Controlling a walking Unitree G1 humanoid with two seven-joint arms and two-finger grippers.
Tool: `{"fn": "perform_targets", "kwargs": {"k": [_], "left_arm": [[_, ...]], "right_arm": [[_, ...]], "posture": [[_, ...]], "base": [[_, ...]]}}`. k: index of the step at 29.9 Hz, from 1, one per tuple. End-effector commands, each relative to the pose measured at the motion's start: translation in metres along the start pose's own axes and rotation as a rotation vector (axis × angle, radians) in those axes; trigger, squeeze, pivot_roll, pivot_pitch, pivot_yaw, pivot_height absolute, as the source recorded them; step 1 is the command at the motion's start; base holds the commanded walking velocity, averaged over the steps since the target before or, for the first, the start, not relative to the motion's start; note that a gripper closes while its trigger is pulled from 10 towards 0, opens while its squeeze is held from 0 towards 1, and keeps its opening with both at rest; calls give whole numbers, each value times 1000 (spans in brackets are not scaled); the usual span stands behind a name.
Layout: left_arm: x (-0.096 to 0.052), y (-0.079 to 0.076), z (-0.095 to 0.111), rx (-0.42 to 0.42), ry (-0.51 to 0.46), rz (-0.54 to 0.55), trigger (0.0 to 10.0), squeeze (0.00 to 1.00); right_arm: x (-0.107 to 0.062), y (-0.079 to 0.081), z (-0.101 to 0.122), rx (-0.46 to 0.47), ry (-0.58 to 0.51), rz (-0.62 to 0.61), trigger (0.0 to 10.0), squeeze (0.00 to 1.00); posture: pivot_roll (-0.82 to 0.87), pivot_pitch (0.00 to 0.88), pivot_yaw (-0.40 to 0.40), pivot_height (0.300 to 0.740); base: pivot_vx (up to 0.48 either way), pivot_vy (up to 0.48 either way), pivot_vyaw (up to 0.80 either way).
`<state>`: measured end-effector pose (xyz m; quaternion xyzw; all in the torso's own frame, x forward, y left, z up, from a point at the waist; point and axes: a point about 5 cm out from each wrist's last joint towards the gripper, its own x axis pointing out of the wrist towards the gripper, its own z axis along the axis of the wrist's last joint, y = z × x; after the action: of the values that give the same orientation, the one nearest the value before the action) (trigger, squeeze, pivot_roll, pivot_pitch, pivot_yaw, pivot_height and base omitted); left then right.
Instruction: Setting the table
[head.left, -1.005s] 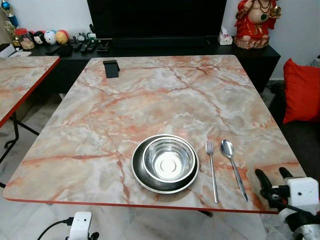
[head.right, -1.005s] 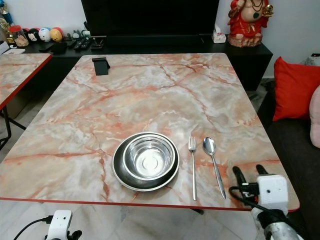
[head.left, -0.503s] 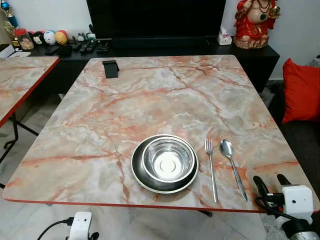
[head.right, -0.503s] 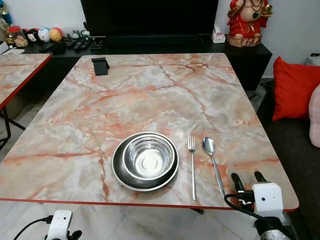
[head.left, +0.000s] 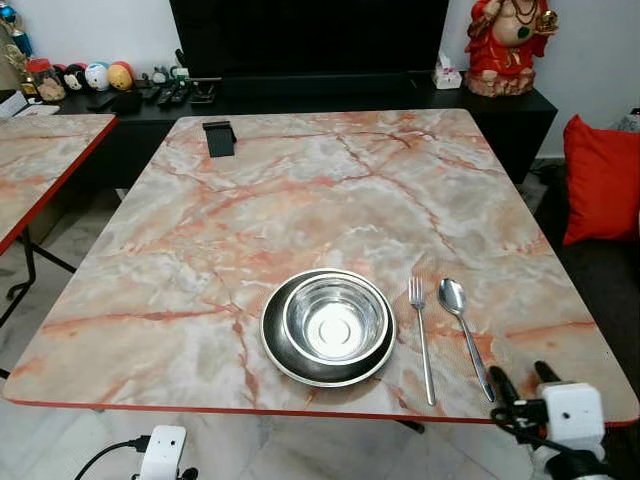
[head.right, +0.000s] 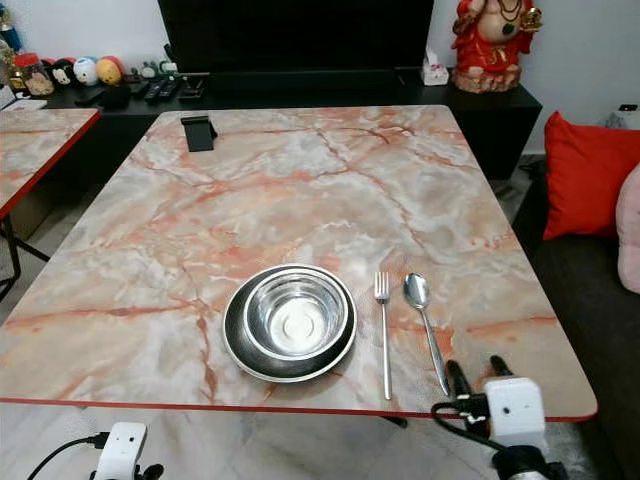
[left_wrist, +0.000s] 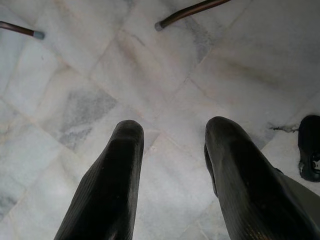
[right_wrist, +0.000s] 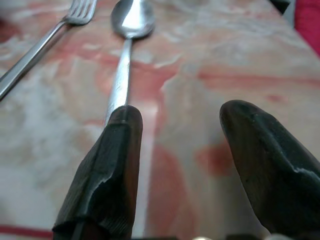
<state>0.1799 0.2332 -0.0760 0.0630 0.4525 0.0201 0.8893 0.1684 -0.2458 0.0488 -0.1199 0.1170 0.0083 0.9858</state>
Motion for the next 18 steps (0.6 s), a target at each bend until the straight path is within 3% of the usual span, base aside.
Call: {"fn": "perform_targets", "kwargs": {"k": [1, 18], "left_arm": [[-1, 4, -1, 2, 1, 15, 10000, 0], [0, 5, 1, -4, -6, 15, 10000, 0]], "right_arm": [[0, 2, 0, -11, 1, 13, 10000, 0], [1, -4, 8, -5, -29, -7, 10000, 0]], "posture": [[-132, 0, 59, 740], [-133, 0, 49, 740]], "base": [[0, 0, 0], [0, 0, 0]]}}
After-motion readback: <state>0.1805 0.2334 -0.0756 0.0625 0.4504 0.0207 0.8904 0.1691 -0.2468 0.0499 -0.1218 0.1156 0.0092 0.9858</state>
